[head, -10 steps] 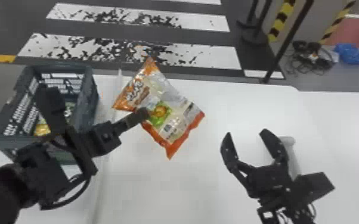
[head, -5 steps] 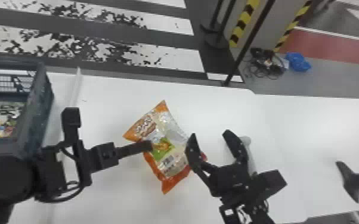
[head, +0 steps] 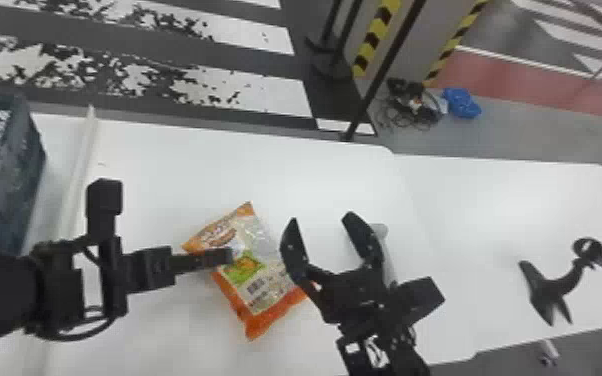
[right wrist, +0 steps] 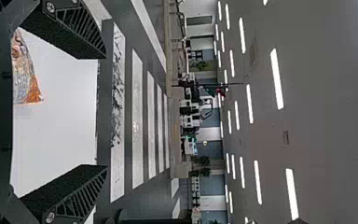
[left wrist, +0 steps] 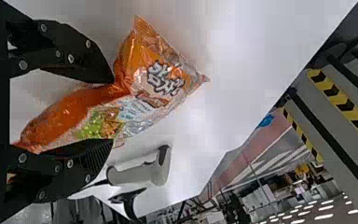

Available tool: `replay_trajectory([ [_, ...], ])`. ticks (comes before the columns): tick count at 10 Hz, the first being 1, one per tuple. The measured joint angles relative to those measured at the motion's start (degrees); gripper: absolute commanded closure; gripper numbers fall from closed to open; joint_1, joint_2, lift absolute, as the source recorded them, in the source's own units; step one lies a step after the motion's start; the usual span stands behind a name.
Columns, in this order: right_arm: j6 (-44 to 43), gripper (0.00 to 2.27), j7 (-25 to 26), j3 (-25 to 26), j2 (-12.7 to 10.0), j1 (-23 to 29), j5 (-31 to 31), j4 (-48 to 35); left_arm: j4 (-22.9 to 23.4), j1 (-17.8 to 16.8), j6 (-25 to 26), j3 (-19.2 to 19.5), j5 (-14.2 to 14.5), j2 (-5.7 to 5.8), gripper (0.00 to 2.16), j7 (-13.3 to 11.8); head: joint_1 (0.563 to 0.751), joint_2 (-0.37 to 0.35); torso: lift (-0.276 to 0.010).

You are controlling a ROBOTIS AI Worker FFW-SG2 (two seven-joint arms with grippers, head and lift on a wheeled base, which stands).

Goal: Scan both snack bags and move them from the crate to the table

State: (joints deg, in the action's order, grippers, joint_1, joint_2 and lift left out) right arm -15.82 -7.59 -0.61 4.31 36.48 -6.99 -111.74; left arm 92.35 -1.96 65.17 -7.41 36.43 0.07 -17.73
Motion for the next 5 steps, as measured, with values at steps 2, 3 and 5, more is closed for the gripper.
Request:
replay_trajectory([
  [2, -0.8, 0.09, 0.0, 0.2, -0.1, 0.4, -0.1, 0.0, 7.1, 2.6, 0.3, -0.1, -5.5, 0.21, 0.07, 1.9, 0.695, -0.317, -0.088],
  [3, -1.0, 0.09, 0.0, 0.2, -0.1, 0.5, -0.1, 0.0, 13.1, 5.0, 0.5, -0.8, -10.2, 0.43, 0.07, 4.2, 0.695, -0.293, -0.088],
  [5, -1.2, 0.18, -0.2, 0.3, -0.2, 0.5, -0.1, 0.0, 24.8, 10.7, -0.9, -1.4, -19.1, 0.95, 0.07, 9.8, 0.695, -0.24, -0.088],
])
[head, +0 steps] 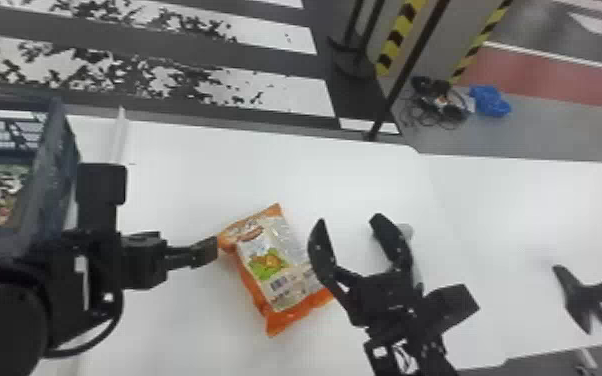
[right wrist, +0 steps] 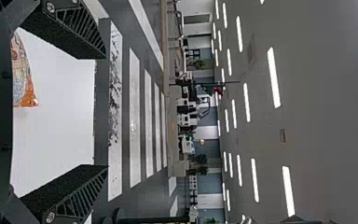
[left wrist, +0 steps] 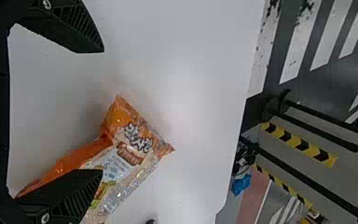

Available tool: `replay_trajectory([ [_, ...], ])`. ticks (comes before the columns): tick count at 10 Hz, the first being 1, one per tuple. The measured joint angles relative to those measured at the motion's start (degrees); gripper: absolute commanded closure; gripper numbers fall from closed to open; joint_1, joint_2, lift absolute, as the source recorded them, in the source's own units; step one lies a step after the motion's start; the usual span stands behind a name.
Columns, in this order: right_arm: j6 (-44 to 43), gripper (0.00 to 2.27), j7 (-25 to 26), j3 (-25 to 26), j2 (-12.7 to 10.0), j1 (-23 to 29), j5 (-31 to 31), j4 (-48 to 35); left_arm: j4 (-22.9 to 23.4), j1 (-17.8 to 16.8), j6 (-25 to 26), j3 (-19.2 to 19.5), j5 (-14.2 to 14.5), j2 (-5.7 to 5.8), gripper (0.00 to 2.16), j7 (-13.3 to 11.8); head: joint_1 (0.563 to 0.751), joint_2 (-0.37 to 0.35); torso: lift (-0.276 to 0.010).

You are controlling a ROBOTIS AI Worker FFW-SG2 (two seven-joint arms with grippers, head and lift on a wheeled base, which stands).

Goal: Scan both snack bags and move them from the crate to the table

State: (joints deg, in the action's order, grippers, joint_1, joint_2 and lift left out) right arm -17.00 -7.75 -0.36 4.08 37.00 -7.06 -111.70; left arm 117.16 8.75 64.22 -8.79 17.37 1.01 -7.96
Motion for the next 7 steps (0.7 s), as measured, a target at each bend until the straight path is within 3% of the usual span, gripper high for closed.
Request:
replay_trajectory([
  [1, 0.0, 0.39, -0.6, -0.1, 0.0, 0.0, 0.2, 0.1, 4.0, 2.7, -2.0, 1.3, -1.5, 0.47, 0.07, 1.0, 0.695, -0.202, -0.088],
  [2, 0.1, 0.76, -1.1, -0.1, 0.0, -0.2, 0.8, 0.2, 7.1, 5.2, -3.7, 3.5, -2.0, 0.72, 0.08, 1.1, 0.695, -0.159, -0.088],
  [3, 0.1, 1.48, -1.9, -0.2, 0.0, -0.4, 1.8, 0.4, 9.6, 7.3, -5.2, 5.9, -2.6, 0.86, 0.08, 1.3, 0.695, -0.113, -0.088],
  [4, 0.1, 1.69, -2.2, -0.6, 0.0, -0.8, 3.1, 0.7, 11.4, 8.8, -6.4, 8.0, -3.8, 0.96, 0.08, 2.0, 0.695, -0.089, -0.088],
  [5, 0.4, 2.07, -2.7, -1.2, 0.0, -1.2, 4.9, 1.0, 12.9, 9.8, -7.5, 10.0, -4.5, 1.06, 0.08, 2.3, 0.695, -0.035, -0.088],
  [6, 0.7, 2.25, -4.4, -2.0, 0.1, -1.8, 6.3, 1.4, 13.9, 11.0, -11.3, 11.6, -4.9, 1.19, 0.08, 1.7, 0.695, 0.021, -0.088],
  [7, 1.6, 2.25, -5.1, -3.0, 0.2, -2.7, 7.5, 1.9, 14.3, 12.1, -17.7, 13.0, -5.6, 1.4, 0.08, 1.2, 0.695, 0.066, -0.088],
])
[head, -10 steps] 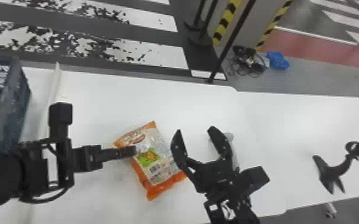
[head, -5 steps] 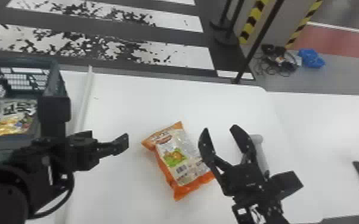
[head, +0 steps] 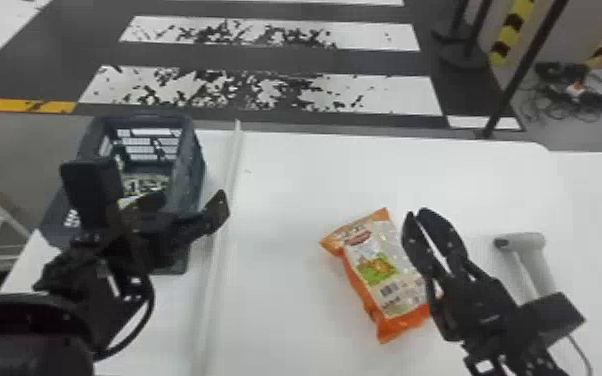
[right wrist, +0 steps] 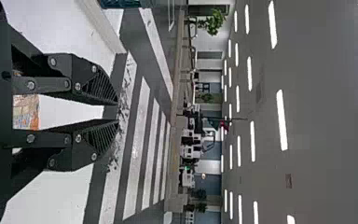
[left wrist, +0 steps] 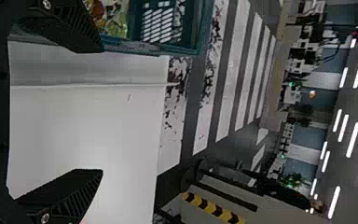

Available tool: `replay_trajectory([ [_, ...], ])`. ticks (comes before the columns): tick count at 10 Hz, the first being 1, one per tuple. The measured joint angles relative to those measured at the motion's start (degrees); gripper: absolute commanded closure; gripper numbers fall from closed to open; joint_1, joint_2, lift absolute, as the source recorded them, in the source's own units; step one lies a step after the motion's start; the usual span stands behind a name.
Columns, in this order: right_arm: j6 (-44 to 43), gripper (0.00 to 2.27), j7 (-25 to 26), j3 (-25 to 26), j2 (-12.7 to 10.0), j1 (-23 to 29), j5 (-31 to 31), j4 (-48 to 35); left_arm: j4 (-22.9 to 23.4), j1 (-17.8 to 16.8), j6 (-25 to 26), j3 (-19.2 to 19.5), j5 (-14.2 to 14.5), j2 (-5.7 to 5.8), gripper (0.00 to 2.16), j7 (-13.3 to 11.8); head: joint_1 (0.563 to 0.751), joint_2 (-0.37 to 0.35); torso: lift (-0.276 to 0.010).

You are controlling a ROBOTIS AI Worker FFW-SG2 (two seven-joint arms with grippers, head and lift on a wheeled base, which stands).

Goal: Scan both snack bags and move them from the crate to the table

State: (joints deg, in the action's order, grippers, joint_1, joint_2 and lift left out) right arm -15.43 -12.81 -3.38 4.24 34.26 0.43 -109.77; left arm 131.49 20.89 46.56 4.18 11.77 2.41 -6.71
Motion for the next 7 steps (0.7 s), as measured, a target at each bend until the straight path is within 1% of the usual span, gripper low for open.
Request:
replay_trajectory([
  [1, 1.2, 2.25, -0.9, -1.3, 0.2, -1.3, 1.3, 0.9, 0.1, 1.1, -6.8, 1.1, -0.5, 0.39, 0.08, -0.6, 0.695, 0.11, -0.088],
  [2, 2.6, 2.25, -1.9, -2.9, 0.8, -3.1, 2.2, 2.3, -0.4, 2.5, -14.3, 1.9, -0.9, 1.03, 0.08, -1.3, 0.695, 0.132, -0.088],
  [4, 5.4, 2.25, -3.3, -5.5, 1.8, -7.1, 4.2, 5.8, -2.6, 5.7, -32.0, 2.3, -2.3, 2.27, 0.08, -1.6, 0.695, 0.193, -0.088],
  [5, 6.2, 2.25, -3.7, -6.5, 2.2, -8.9, 4.7, 7.5, -3.4, 6.9, -36.0, 2.4, -2.7, 2.47, 0.08, -1.8, 0.695, 0.208, -0.088],
  [7, 6.6, 2.25, -4.1, -8.0, 2.6, -12.4, 5.2, 11.7, -3.9, 9.3, -37.7, 2.5, -3.4, 2.39, 0.08, -1.8, 0.695, 0.227, -0.088],
])
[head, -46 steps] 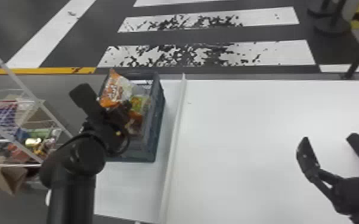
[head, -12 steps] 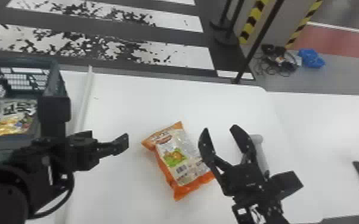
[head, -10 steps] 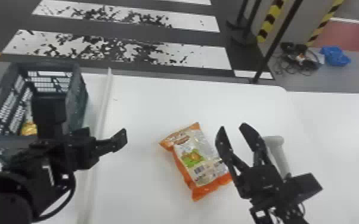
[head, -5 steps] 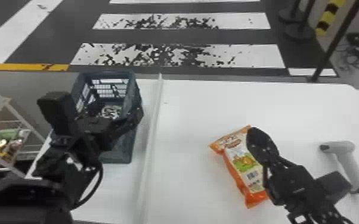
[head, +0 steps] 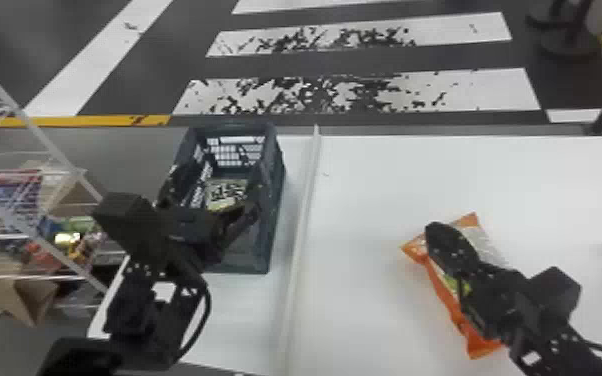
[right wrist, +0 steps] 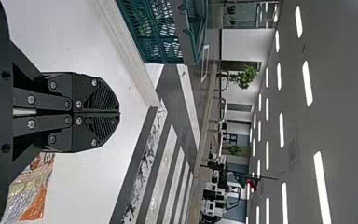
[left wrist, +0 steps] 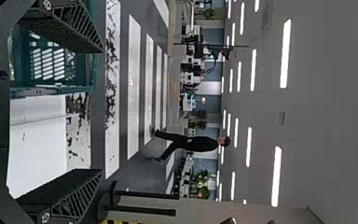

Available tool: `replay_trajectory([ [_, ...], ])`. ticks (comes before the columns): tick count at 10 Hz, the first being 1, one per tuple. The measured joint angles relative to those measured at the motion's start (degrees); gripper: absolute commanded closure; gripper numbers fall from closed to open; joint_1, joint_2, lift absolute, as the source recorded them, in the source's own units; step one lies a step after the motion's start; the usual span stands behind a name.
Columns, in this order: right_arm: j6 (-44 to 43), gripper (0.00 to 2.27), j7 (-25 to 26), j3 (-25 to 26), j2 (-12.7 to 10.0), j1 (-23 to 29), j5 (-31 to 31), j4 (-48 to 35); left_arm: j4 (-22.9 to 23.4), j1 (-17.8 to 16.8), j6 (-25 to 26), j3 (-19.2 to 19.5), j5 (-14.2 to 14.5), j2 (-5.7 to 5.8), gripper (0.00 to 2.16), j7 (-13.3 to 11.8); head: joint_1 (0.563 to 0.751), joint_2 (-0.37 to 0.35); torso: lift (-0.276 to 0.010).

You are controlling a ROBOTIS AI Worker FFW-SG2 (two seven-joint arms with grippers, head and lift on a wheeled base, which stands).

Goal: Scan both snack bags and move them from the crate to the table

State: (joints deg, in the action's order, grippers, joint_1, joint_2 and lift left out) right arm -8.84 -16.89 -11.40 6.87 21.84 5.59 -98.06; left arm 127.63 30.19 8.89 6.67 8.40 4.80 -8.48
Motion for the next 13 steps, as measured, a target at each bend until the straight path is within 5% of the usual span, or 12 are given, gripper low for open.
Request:
replay_trajectory([
  [5, 3.1, 2.25, -0.2, -1.2, 0.1, -5.8, 3.5, 7.9, -1.0, 2.6, -0.9, 0.4, -0.2, 0.15, 0.08, 0.0, 0.695, 0.235, -0.088],
  [10, -1.9, 2.25, -0.2, 6.8, 0.1, -4.8, -0.7, 11.9, -1.5, 2.9, -0.8, 0.4, 0.4, 0.45, 0.09, -0.2, 0.695, 0.134, -0.088],
  [13, -4.1, 2.25, 0.8, 4.1, -0.5, -6.4, -0.6, 17.9, -2.0, 2.8, -0.8, 0.3, 0.7, 0.49, 0.09, -0.2, 0.695, 0.156, -0.088],
])
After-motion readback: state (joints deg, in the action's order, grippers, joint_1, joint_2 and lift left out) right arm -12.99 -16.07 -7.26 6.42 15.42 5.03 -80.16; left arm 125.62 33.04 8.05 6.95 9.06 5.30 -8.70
